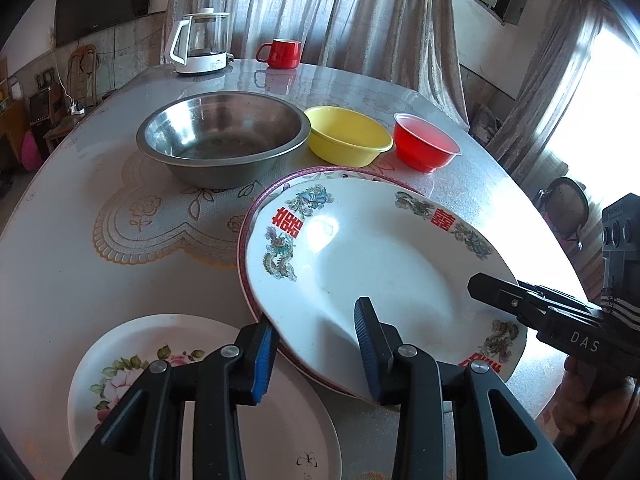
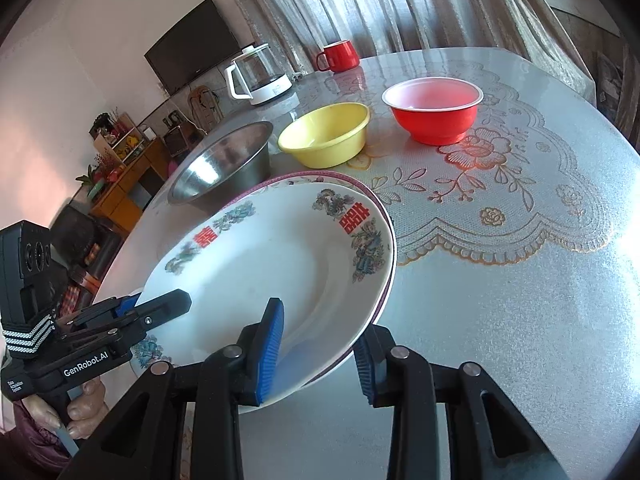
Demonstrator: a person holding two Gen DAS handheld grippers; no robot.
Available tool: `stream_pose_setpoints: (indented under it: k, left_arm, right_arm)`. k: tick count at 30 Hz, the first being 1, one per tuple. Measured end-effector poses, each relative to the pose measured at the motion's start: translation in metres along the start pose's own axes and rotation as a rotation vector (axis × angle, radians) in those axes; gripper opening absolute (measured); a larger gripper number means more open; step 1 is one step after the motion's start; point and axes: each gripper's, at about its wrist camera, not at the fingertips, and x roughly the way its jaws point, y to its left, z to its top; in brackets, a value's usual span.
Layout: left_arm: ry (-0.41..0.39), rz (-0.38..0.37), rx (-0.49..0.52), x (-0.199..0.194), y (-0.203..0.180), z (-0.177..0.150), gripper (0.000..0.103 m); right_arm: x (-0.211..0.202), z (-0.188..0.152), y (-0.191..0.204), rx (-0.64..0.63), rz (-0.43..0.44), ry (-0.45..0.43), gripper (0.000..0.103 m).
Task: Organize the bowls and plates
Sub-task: 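Lower the dragon plate onto the pink-rimmed plate and open the left tool, then grasp the white rose plate's rim with the left tool and lift it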
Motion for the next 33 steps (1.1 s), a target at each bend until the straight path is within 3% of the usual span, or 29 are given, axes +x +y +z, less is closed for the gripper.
stream_pose_setpoints:
  k: [4, 8, 15, 33]
  left_arm:
    - [0.001, 0.002, 0.003, -0.003, 0.0, -0.002, 0.037]
    - [-0.004, 0.008, -0.011, -0.005, 0.002, -0.005, 0.037]
    - [-0.029, 0.017, -0.017, -0.011, 0.006, -0.004, 0.038]
    - [-0.041, 0.018, -0.024, -0.008, 0.009, -0.001, 0.044]
  right_arm:
    - [-0.005, -0.001, 0.004, -0.044, -0.094, -0.014, 0.033]
    - [-0.006, -0.006, -0.005, -0.023, -0.104, -0.005, 0.033]
    - [-0.007, -0.009, 0.015, -0.17, -0.216, -0.045, 0.033]
    - [-0.004, -0.012, 0.013, -0.162, -0.235, -0.04, 0.033]
